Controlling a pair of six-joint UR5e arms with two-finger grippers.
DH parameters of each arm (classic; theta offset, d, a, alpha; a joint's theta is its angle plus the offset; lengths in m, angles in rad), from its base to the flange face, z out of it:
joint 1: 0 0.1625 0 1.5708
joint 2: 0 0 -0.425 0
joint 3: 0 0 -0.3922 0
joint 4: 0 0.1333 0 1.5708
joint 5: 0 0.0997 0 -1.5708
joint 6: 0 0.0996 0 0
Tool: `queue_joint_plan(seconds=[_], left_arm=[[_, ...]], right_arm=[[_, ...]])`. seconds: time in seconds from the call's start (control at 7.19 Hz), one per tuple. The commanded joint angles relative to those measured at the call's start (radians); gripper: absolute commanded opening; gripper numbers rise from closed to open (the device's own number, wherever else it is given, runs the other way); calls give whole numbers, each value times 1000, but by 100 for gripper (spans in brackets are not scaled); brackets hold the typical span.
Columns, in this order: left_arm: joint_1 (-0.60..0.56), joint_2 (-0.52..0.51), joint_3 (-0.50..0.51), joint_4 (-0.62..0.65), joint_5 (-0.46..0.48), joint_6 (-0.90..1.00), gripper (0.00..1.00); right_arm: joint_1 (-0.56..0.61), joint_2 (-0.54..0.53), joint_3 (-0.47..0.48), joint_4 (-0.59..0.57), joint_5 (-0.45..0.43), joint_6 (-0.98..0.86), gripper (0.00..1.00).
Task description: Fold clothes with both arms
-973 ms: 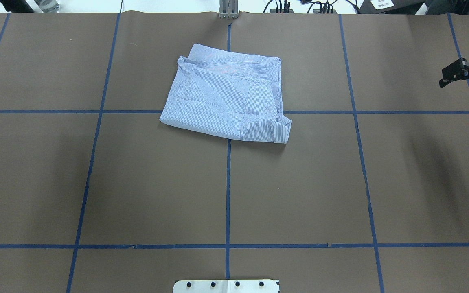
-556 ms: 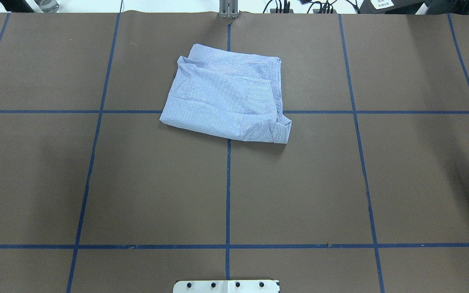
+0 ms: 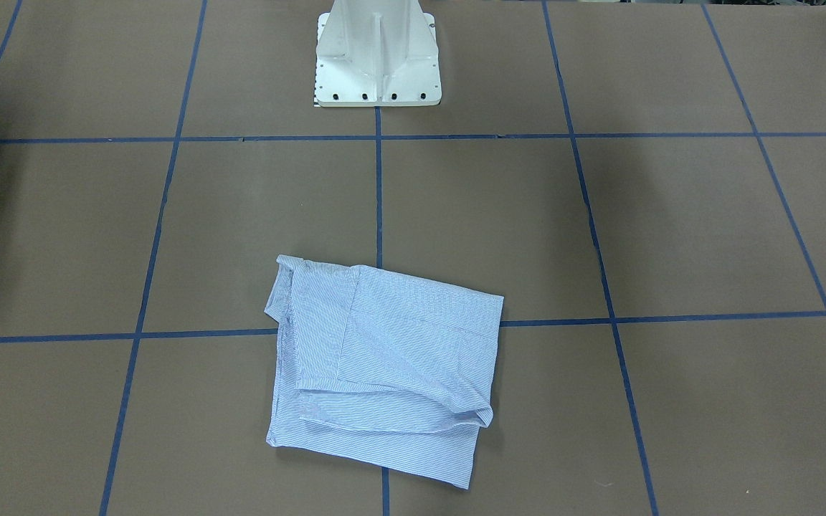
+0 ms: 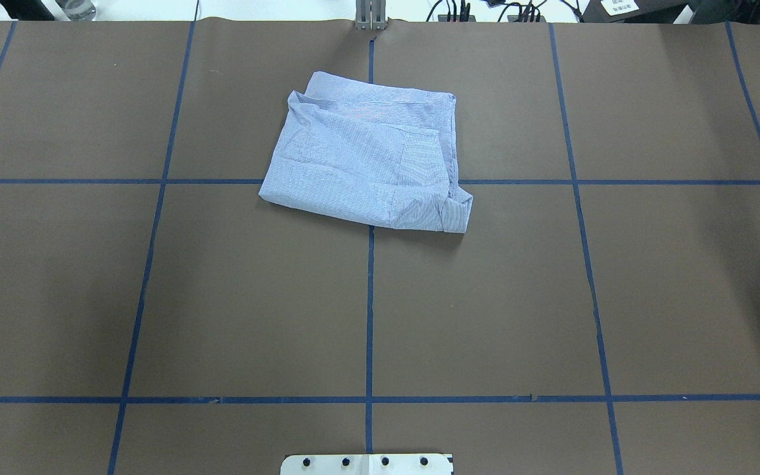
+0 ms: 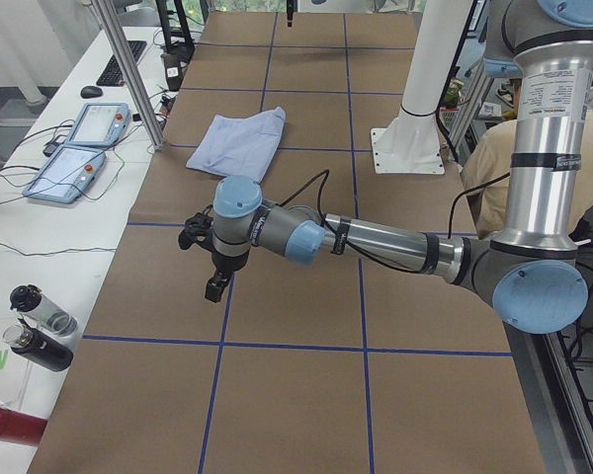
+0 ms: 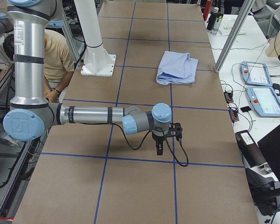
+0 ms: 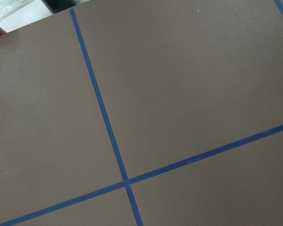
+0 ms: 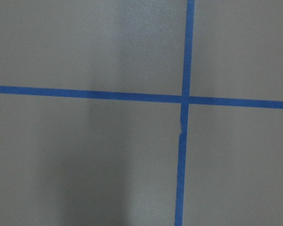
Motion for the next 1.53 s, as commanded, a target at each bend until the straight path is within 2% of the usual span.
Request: queue_joint_plan(seconds=[0.0, 0.42, 0.7, 0.83, 0.97, 1.25, 1.39], left_arm=[[0, 5, 4, -13, -37, -7, 100], [1, 3, 19, -7, -29, -47, 100], [1, 25, 85, -17, -40, -36, 100], [-2, 28, 100, -17, -40, -34, 100], [-6, 28, 90, -10, -43, -40, 100], [-19, 32, 103, -7, -125, -44, 100], [-32, 37, 103, -7, -135, -45, 100]], right_arm=[[5, -37, 13, 4, 3, -2, 100], [5, -31, 18, -14, 11, -2, 100], [31, 1, 25, -109, 17, -2, 100], [43, 6, 43, -155, 65, -2, 100], [49, -10, 62, -157, 58, -2, 100], [51, -2, 56, -155, 57, -1, 100], [51, 3, 62, -151, 54, 1, 100]])
